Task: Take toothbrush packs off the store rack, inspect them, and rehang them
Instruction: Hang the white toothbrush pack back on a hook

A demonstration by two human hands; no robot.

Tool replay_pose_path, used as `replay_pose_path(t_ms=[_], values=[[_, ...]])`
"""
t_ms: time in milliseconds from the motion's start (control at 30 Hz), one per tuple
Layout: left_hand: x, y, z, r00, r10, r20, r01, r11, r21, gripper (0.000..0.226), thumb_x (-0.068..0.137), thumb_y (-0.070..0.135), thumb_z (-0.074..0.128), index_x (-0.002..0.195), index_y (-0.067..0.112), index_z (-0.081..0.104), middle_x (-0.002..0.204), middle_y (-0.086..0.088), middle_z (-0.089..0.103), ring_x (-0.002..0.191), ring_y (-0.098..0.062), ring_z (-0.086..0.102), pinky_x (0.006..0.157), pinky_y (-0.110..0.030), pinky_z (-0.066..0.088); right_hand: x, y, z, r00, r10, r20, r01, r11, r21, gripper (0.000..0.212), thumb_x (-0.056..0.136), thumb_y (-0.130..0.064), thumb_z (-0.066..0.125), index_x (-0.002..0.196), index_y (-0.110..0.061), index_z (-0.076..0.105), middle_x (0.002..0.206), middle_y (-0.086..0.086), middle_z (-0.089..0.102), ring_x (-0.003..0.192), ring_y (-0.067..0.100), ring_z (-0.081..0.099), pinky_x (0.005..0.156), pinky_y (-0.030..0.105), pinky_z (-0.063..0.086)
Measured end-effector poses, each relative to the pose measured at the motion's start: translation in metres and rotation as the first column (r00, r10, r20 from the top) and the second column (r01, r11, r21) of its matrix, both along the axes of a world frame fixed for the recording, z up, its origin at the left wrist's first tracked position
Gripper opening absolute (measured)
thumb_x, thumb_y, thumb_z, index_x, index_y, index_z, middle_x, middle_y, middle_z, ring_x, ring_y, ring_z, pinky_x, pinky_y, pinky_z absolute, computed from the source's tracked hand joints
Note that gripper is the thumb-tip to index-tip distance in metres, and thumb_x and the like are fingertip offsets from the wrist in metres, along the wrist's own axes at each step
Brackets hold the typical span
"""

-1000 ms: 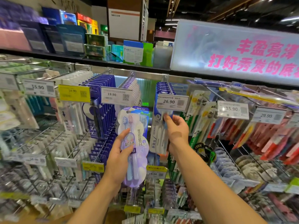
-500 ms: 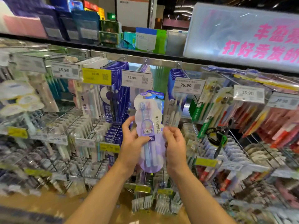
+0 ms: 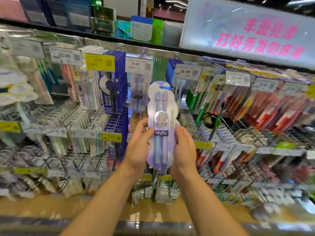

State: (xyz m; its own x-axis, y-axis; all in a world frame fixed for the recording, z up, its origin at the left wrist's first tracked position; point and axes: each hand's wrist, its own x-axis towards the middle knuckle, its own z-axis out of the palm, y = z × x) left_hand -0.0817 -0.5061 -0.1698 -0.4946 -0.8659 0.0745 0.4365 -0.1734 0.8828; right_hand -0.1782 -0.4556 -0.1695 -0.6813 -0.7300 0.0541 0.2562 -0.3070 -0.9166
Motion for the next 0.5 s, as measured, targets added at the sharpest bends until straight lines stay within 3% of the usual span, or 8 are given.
replay_pose_path(t_ms=[67,133,333,500], values=[[0.003,0.009,0.001,1.000,-0.021,0.000,0.021,1.000,-0.011,0.021,0.104,0.013,0.049,0.119,0.018,0.062,0.114,-0.009,0.074,0.100,-0.022,0.073,0.086,-0.036,0.060,0.001,0.014,0.003,0.999,0.038,0.033,-0.038,0.999,-0.010,0.027,0.108,-0.018,0.046,0.095,-0.010,0.069,0.077,-0.001,0.075,0.069,0.011,0.070,0.062,0.025,0.057],[0.005,0.019,0.003,1.000,-0.027,0.009,0.027,0.999,-0.032,0.022,0.104,0.013,0.050,0.122,0.018,0.062,0.117,-0.008,0.074,0.105,-0.024,0.072,0.091,-0.039,0.059,0.003,0.026,0.005,0.999,0.043,0.034,-0.042,0.999,-0.020,0.027,0.108,-0.019,0.045,0.101,-0.009,0.070,0.083,0.002,0.076,0.075,0.015,0.071,0.068,0.028,0.058],[0.009,0.046,0.017,0.999,-0.037,0.000,0.036,0.996,-0.078,0.026,0.104,0.014,0.052,0.127,0.017,0.062,0.124,-0.008,0.072,0.116,-0.029,0.069,0.095,-0.042,0.058,0.009,0.055,0.013,0.993,0.042,0.107,-0.031,0.995,-0.099,0.031,0.107,-0.026,0.048,0.115,-0.010,0.073,0.123,0.020,0.071,0.119,0.041,0.065,0.107,0.057,0.049],[0.009,0.071,0.028,0.998,-0.054,-0.038,0.051,0.996,-0.077,0.025,0.102,0.017,0.056,0.125,0.020,0.064,0.129,-0.011,0.070,0.117,-0.032,0.069,0.099,-0.049,0.055,0.007,0.079,0.023,0.983,0.089,0.162,-0.062,0.985,-0.164,0.030,0.106,-0.025,0.047,0.116,-0.010,0.071,0.126,0.021,0.069,0.121,0.040,0.064,0.108,0.057,0.048]])
